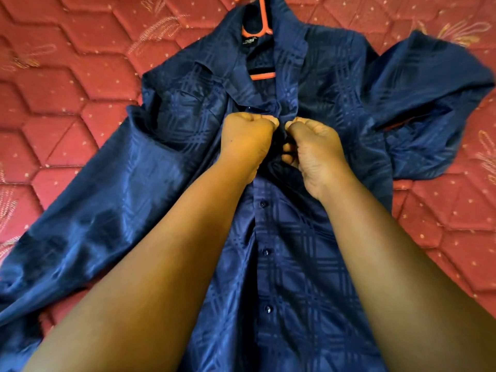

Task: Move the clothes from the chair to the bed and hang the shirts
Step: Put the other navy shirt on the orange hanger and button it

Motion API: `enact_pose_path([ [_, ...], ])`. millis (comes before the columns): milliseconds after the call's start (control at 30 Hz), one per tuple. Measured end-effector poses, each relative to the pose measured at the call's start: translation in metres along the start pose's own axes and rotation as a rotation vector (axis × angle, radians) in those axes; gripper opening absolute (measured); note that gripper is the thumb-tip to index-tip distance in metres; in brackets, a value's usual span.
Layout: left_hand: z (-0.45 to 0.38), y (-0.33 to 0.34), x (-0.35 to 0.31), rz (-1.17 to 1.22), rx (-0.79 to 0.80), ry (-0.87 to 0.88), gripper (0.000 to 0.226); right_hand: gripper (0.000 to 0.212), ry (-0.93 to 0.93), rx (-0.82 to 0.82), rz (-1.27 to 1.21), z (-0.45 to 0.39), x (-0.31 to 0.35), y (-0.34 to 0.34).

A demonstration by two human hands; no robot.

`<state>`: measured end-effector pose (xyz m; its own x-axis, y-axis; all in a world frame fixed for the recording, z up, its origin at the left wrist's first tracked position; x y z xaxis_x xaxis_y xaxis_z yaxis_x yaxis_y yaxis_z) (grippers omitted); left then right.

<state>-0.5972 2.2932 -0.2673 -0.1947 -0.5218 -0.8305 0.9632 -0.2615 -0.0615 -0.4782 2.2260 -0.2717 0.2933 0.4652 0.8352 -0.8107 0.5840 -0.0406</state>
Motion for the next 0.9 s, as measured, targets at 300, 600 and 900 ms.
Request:
enact_pose_path([
  [300, 0.005, 0.000, 0.001, 0.032, -0.007, -0.073, 0.016, 0.011, -0.101, -0.014, 0.006, 0.006, 0.011, -0.005],
  [600, -0.003, 0.001, 0.001, -0.039, 0.011, -0.034, 0.013, 0.012, -0.083, -0.008, 0.014, 0.002, 0.005, -0.011],
  [900, -0.005, 0.004, 0.009, -0.050, 0.070, -0.071, 0.018, 0.004, 0.181, 0.129, -0.185, -0.005, -0.021, -0.005],
])
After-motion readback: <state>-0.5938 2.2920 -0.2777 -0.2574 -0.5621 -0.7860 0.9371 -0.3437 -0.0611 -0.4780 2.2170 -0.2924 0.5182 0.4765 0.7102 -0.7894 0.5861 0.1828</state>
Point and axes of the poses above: each hand's wrist, its own z-axis away from the middle knuckle, its own y-axis out of the palm, x = y × z, the point moved 10 cm from there along -z, towards the middle knuckle, and after that the axes turned 2 degrees about y, right-handed, at the moved point
